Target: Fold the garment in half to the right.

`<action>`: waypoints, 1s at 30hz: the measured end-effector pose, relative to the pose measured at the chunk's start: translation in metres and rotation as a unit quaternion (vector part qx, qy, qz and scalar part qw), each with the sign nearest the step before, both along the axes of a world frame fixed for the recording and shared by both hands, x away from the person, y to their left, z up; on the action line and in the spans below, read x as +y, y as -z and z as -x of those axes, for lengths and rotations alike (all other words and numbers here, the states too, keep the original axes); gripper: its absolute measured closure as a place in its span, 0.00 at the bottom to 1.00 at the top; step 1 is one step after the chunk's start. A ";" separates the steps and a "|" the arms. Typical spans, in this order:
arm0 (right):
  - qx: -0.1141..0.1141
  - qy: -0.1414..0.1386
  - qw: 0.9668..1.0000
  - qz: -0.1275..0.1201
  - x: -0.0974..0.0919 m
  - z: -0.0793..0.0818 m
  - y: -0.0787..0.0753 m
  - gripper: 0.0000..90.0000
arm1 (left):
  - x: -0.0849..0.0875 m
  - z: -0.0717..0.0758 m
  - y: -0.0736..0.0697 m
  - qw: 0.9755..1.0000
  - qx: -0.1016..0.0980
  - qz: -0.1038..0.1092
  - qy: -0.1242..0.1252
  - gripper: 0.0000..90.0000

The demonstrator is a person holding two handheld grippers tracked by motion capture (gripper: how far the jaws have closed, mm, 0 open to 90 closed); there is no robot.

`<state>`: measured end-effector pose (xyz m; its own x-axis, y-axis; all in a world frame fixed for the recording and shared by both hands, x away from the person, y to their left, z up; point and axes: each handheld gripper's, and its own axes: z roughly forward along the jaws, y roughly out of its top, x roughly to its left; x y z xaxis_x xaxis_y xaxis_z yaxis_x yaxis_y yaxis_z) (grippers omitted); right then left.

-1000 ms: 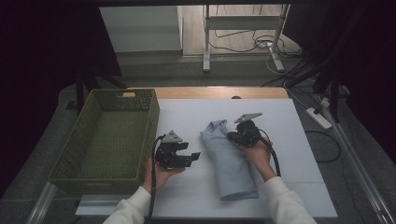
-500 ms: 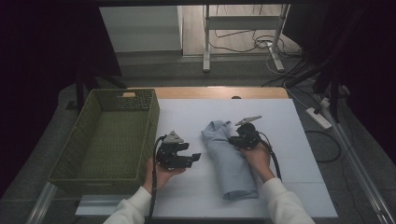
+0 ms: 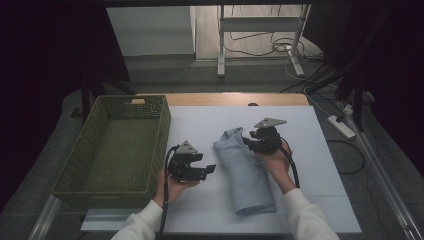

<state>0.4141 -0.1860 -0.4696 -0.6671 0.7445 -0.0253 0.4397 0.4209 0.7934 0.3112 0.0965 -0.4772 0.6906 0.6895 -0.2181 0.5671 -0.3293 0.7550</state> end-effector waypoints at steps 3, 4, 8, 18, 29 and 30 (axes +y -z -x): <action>-0.011 -0.018 1.000 -0.018 0.009 -0.002 -0.010 0.64 | 0.000 0.000 0.000 1.000 0.000 -0.001 0.000 0.37; -0.012 -0.024 0.999 -0.018 0.013 -0.003 -0.012 0.64 | 0.001 0.000 0.000 1.000 0.000 -0.001 -0.001 0.37; -0.002 -0.034 0.999 -0.015 0.029 -0.011 -0.011 0.64 | 0.002 -0.001 0.001 1.000 0.001 -0.004 -0.002 0.36; 0.020 -0.044 0.999 0.008 0.052 -0.032 0.008 0.61 | 0.003 -0.001 0.001 1.000 0.000 -0.001 -0.005 0.36; 0.047 0.000 0.999 0.020 0.030 -0.039 0.015 0.60 | 0.002 -0.001 0.001 1.000 -0.001 -0.004 -0.002 0.35; 0.050 0.004 0.999 0.020 0.028 -0.040 0.016 0.60 | 0.002 -0.001 0.001 1.000 -0.001 -0.004 -0.003 0.35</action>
